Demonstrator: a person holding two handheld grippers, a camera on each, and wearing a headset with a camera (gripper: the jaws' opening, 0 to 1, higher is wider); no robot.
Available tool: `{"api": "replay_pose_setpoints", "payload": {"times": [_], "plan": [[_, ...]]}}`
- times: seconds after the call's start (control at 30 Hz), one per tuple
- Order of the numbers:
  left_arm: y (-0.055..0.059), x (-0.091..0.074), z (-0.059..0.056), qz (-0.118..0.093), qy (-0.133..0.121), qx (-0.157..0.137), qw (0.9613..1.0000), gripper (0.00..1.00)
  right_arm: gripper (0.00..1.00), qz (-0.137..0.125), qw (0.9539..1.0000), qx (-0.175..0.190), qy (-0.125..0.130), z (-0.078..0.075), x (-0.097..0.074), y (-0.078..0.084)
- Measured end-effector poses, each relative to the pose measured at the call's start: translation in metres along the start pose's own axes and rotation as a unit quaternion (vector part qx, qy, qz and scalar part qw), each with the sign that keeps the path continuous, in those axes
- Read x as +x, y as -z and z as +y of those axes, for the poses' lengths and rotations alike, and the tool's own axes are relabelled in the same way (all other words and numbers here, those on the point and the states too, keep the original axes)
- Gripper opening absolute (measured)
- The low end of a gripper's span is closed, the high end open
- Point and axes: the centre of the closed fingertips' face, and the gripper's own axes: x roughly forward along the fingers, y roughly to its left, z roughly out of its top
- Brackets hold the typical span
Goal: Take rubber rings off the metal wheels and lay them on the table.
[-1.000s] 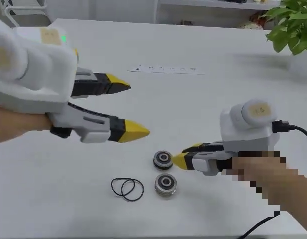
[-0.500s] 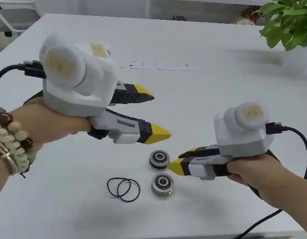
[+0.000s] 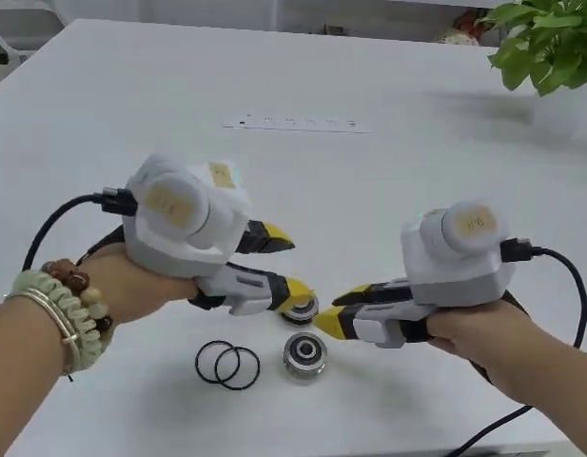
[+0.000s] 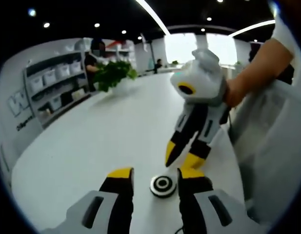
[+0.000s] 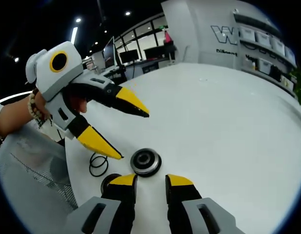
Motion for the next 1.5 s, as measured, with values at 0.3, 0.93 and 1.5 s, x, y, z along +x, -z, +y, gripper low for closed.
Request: {"api": "replay_pose_setpoints", "payload": {"times": [0.3,0.93,1.5], "plan": [[0.010,0.011,-0.006,0.007,0.008,-0.017,0.9998,0.24,0.20,-0.003,1.0000,-0.003,-0.004,0.002,0.002,-0.001],[0.028,0.015,-0.003,0.027,0.013,-0.063,0.9975,0.16,0.21,0.003,0.9998,-0.013,-0.017,0.002,0.009,0.002],[0.030,0.016,-0.003,0.022,0.009,-0.071,0.9972,0.14,0.20,0.001,0.9923,-0.122,-0.021,0.007,0.016,-0.004]]}}
